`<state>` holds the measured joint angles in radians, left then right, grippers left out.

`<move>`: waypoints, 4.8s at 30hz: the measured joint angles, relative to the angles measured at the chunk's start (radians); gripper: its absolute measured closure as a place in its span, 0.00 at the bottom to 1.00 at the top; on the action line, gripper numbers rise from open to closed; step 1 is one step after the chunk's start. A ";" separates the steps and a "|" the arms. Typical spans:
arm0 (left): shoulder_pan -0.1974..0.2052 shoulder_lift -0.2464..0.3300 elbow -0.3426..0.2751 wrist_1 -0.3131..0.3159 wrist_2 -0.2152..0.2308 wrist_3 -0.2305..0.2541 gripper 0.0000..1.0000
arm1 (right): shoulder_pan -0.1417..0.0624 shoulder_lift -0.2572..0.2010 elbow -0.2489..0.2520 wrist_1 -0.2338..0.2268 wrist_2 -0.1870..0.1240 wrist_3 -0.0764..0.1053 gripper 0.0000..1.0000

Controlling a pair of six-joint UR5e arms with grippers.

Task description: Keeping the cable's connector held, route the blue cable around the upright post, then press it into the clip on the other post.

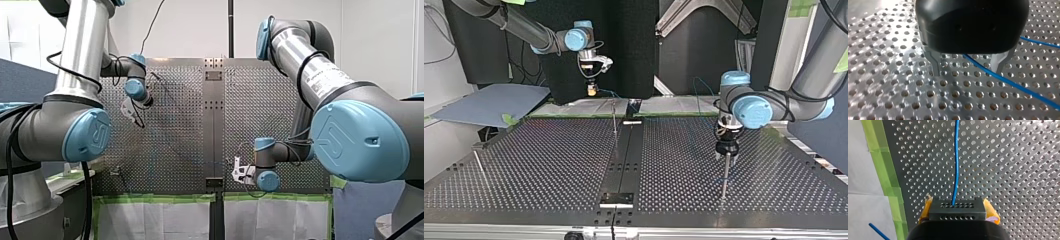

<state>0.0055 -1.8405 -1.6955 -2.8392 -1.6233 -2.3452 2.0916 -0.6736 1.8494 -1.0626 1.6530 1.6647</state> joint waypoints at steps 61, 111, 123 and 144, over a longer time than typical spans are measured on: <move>0.043 0.175 -0.196 0.106 0.050 -0.194 0.00 | 0.000 0.001 0.000 -0.004 -0.004 0.001 1.00; 0.033 0.501 -0.295 0.043 0.156 -0.061 0.00 | -0.006 0.000 -0.001 -0.004 -0.004 0.002 1.00; 0.035 0.519 -0.294 0.063 0.254 0.000 0.00 | -0.009 0.000 -0.001 -0.004 -0.006 0.011 1.00; 0.015 0.476 -0.133 -0.108 0.121 0.197 0.00 | -0.015 0.000 -0.002 -0.004 -0.013 0.014 1.00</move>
<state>0.0209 -1.3648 -1.8286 -2.9474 -1.5028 -2.1478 2.0769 -0.6736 1.8479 -1.0663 1.6399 1.6782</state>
